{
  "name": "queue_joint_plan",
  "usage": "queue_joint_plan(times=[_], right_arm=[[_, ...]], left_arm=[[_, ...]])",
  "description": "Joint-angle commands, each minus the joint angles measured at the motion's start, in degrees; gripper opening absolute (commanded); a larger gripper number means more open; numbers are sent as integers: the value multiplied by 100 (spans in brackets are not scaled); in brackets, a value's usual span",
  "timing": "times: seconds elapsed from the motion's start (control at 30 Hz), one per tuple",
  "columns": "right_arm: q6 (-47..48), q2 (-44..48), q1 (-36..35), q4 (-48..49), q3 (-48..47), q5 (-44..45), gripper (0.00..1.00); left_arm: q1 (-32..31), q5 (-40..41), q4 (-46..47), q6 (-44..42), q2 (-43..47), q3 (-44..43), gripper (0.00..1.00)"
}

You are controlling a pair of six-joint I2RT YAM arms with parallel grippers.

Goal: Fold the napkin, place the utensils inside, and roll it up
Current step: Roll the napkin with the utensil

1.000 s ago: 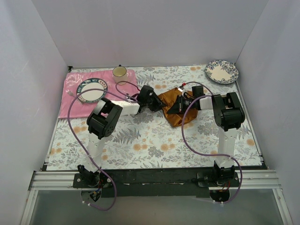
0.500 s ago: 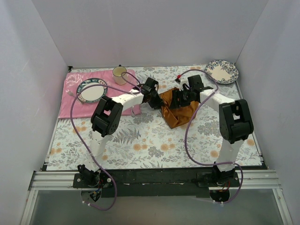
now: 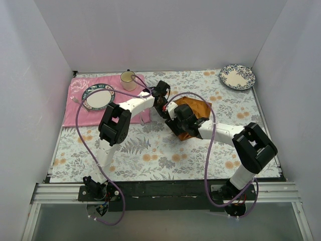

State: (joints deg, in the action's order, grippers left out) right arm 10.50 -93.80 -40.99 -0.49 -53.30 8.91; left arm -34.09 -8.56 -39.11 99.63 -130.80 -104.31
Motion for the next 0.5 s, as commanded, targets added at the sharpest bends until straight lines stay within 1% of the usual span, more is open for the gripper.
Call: queue_joint_plan(times=[0.0,0.1,0.23,0.3,0.4,0.47], right_arm=[[312,-217,-391,814,100,1365,68],[461,-358,-646,1130,179,1735,68],[541,-595,-998,1148,83,2036,67],[462,-823,-1016,1034,-84,2254,66],[514,-1078,-1033,1156,-102,2509,63],[514,-1210,-1034,1139,-146,2703,59]], left_arm=[[-10,82,-1089,117,-253,-124,0],[-2,4,-1125,214,-279,-116,0],[-2,-76,-1195,302,-376,-168,0],[-2,-93,-1186,311,-341,-168,0],[-10,-111,-1221,293,-332,-186,0],[-2,-128,-1248,285,-314,-177,0]])
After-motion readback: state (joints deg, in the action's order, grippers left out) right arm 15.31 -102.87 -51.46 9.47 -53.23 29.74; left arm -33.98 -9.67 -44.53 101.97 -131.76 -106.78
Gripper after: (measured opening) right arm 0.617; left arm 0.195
